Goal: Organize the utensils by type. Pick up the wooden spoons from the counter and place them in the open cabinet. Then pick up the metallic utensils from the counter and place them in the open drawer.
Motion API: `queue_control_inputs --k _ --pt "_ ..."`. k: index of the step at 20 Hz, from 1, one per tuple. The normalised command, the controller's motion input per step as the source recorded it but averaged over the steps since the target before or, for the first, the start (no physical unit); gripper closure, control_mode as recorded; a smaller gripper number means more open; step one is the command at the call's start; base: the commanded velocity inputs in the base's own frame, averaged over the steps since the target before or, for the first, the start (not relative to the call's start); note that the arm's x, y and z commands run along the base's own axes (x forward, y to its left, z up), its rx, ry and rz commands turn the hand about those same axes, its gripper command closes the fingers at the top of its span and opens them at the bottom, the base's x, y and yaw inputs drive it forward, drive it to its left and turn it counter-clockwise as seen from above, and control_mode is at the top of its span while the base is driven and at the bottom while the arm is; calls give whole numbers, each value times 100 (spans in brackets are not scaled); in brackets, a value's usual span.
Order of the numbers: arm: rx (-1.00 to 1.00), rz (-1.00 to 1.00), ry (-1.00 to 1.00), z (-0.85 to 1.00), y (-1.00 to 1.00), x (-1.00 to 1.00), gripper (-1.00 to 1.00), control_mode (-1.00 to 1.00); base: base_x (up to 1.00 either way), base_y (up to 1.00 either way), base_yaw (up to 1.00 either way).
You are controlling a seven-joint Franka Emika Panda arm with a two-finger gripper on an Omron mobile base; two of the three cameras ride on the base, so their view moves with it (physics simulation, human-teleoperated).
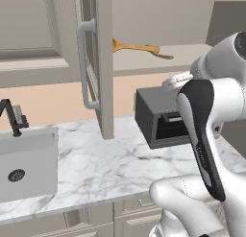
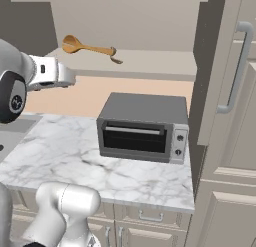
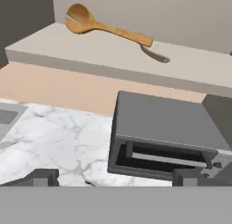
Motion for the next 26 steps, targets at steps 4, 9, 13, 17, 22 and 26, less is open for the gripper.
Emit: queue_control_inputs --k 4,9,13,17,22,26 --pt "27 0 4 -36 -9 -39 -100 -100 0 0 0" --pt "20 -3 6 -31 -3 -28 -100 -100 0 0 0" --pt "2 -1 8 -9 0 -3 -100 -100 0 0 0" --pt "0 0 0 0 0 0 -100 -100 0 0 0" --pt "0 0 0 0 0 0 -100 -100 0 0 0" --pt "0 0 6 -3 1 -1 -100 100 -18 0 0"
